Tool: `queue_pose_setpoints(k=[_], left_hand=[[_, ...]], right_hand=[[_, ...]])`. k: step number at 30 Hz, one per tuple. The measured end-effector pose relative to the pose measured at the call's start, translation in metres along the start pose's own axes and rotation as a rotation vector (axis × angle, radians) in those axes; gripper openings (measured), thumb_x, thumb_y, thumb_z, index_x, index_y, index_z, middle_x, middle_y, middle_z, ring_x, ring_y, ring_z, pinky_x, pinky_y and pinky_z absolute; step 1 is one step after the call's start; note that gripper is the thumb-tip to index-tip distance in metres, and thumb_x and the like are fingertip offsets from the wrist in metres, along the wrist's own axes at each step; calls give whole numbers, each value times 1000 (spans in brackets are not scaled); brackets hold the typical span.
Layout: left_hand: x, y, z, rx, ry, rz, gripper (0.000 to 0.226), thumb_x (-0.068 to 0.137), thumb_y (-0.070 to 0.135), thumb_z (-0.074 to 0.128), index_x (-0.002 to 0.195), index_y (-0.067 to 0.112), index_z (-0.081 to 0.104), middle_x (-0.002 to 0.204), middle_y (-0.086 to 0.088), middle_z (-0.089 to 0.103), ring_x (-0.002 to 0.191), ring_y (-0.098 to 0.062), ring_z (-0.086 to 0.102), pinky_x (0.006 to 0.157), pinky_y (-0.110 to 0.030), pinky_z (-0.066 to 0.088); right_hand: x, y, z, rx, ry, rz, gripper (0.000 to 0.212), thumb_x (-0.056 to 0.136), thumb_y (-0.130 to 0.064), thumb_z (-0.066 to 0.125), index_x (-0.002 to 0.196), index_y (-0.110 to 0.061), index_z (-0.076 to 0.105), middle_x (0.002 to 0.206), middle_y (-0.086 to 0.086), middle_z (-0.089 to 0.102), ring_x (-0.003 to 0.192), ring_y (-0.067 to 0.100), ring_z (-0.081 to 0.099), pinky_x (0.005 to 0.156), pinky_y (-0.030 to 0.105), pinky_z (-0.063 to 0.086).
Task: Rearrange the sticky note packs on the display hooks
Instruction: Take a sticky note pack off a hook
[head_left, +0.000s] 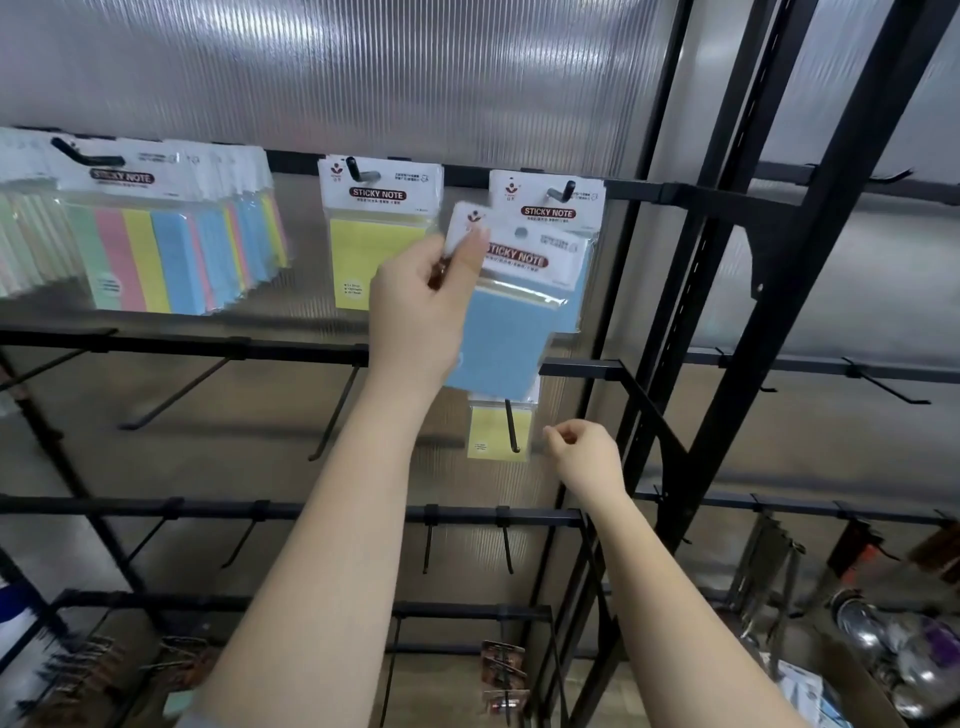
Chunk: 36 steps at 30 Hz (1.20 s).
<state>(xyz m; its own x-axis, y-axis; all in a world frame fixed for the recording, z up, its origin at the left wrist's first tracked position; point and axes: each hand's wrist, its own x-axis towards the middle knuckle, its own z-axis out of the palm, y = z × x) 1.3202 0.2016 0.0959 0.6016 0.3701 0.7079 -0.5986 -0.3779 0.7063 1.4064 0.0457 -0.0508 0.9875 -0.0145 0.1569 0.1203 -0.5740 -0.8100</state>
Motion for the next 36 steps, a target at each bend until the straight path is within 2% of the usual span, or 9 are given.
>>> queue_pose_setpoints(k=[4, 6, 9, 13, 18, 26, 31, 34, 36], left_hand=[[14, 19, 18, -29, 32, 73, 48, 95, 21, 54, 55, 21, 29, 46, 13, 27, 46, -2, 25, 45, -14, 18], [20, 20, 25, -48, 41, 90, 45, 95, 20, 54, 54, 12, 38, 48, 12, 34, 48, -2, 27, 47, -15, 20], [24, 18, 36, -50, 46, 94, 46, 95, 22, 54, 64, -10, 48, 55, -15, 41, 55, -13, 33, 50, -24, 24], [24, 11, 45, -21, 63, 48, 46, 93, 21, 56, 54, 8, 35, 47, 9, 26, 50, -7, 22, 47, -23, 17], [25, 5, 52, -7, 114, 3, 53, 91, 21, 57, 52, 21, 21, 39, 9, 24, 46, -8, 18, 47, -23, 13], [38, -10, 54, 165, 93, -3, 49, 90, 29, 62, 56, 16, 29, 53, 5, 28, 53, -9, 21, 49, -23, 18], [41, -13, 53, 244, 112, -52, 30, 82, 27, 70, 72, 2, 56, 72, -8, 57, 64, -15, 42, 59, -27, 34], [31, -13, 45, 158, 148, -55, 12, 81, 21, 71, 81, 15, 60, 76, 7, 60, 63, -1, 49, 59, -6, 38], [23, -16, 35, 130, 158, -53, 8, 83, 18, 69, 84, 16, 62, 74, 14, 58, 63, 4, 51, 62, -4, 39]], right_hand=[[0, 10, 10, -60, -57, 5, 17, 96, -24, 52, 91, -14, 64, 80, -1, 62, 66, 4, 52, 52, 18, 35], [1, 13, 12, -58, -76, 10, 18, 96, -25, 52, 95, -13, 65, 82, -2, 62, 67, 2, 51, 52, 17, 35], [2, 15, 13, -53, -95, 4, 19, 96, -26, 51, 97, -13, 66, 84, -2, 63, 71, 5, 52, 54, 16, 36], [3, 16, 14, -28, -96, -4, 21, 96, -26, 51, 97, -13, 67, 84, -2, 64, 73, 7, 54, 56, 18, 37], [8, 14, 12, -18, -84, -16, 19, 95, -26, 52, 95, -13, 67, 80, -4, 62, 67, 4, 52, 52, 17, 34], [17, 13, 13, -5, -80, 6, 21, 95, -26, 52, 94, -12, 68, 77, -3, 62, 65, 8, 53, 54, 20, 37], [24, 8, 15, 12, -49, -17, 23, 95, -25, 52, 109, -13, 65, 101, 3, 68, 83, 10, 58, 64, 20, 43], [28, 2, 16, 68, -13, -20, 36, 96, -24, 52, 128, -10, 56, 120, 5, 64, 104, 17, 59, 79, 22, 42], [31, -3, 19, 107, -14, -17, 37, 96, -22, 52, 131, -9, 54, 124, 6, 62, 109, 19, 58, 80, 21, 40]])
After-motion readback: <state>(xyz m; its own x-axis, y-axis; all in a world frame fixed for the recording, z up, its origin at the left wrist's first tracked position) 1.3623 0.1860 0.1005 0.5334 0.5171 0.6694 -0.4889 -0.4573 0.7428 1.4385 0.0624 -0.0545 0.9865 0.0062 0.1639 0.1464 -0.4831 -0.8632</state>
